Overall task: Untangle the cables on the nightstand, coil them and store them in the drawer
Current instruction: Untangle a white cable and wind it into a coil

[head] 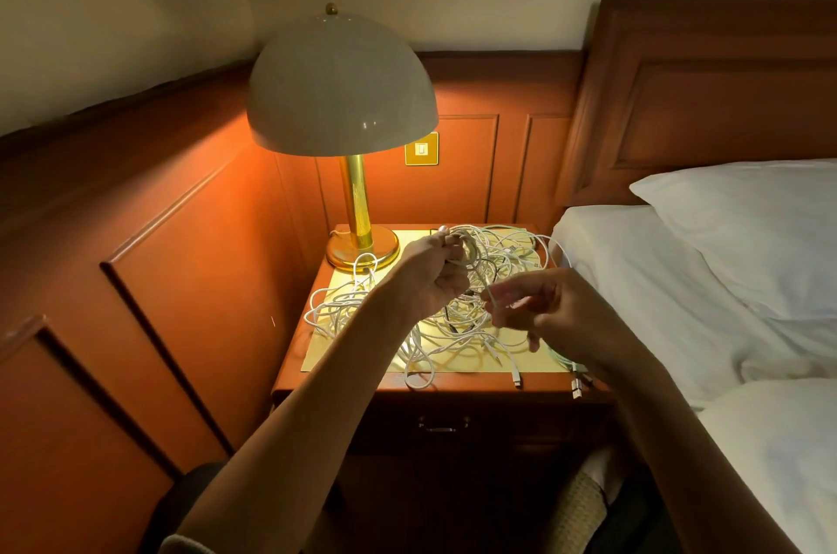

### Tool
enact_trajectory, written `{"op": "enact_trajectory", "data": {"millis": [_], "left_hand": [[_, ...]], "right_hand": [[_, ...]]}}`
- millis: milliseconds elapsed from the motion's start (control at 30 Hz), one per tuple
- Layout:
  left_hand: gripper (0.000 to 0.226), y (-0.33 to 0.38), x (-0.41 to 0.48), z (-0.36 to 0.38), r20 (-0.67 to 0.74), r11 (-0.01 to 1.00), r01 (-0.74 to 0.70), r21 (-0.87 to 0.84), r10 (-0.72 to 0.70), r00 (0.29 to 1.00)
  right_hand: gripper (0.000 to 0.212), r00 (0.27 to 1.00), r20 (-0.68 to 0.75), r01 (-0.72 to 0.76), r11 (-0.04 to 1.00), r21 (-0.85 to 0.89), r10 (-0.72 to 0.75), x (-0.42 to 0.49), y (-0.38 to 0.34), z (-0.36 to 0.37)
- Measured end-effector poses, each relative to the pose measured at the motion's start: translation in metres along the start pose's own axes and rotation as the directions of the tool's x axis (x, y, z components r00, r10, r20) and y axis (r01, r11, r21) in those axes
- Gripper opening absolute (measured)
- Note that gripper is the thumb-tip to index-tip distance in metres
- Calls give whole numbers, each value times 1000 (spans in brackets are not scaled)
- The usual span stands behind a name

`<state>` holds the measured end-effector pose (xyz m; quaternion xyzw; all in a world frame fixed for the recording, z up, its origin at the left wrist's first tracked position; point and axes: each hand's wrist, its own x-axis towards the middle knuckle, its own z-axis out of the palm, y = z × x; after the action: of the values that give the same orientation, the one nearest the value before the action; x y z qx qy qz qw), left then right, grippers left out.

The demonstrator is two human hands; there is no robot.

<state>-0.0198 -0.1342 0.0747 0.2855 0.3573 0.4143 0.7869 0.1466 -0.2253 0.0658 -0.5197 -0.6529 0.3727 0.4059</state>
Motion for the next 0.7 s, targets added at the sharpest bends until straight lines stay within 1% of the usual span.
{"op": "enact_trajectory", "data": {"millis": [67,100,167,233,300,367,400,467,533,600,700], "left_hand": [[46,1,-3,1,71,998,46,-53,-42,997],[46,0,-5,3,90,996,63,-64,-57,994],[45,-4,-10,7,76,996,73,-46,-69,995],[44,-9,-15,11,18,997,51,57,-52,998],[42,-12,-18,12,-68,970,3,241,14,998],[43,-15,-18,11,-129,905,-63,420,128,983],[43,-16,-18,11,-134,870,-105,483,191,972],[43,-20,-18,11,-112,815,-189,547,295,949],[44,-25,-17,10,-86,769,-258,586,375,923],[46,-30,-14,8,-76,733,-297,612,428,900],[48,-36,-8,7,-72,730,-324,602,454,888]], "right_hand": [[25,985,-162,35,994,-100,-51,2,7,7],[22,966,-238,74,988,-134,-104,4,10,13],[14,902,-380,154,976,-156,-203,8,16,26],[11,840,-503,180,979,-94,-203,13,18,37],[12,820,-561,149,989,14,-115,15,18,46],[15,831,-557,125,971,203,9,15,16,53],[17,839,-540,133,938,320,65,15,14,55],[22,862,-481,142,832,537,163,14,13,57],[33,890,-392,119,714,690,231,15,13,55],[41,911,-315,88,624,777,265,15,15,53],[33,940,-208,23,561,828,270,16,20,52]]}}
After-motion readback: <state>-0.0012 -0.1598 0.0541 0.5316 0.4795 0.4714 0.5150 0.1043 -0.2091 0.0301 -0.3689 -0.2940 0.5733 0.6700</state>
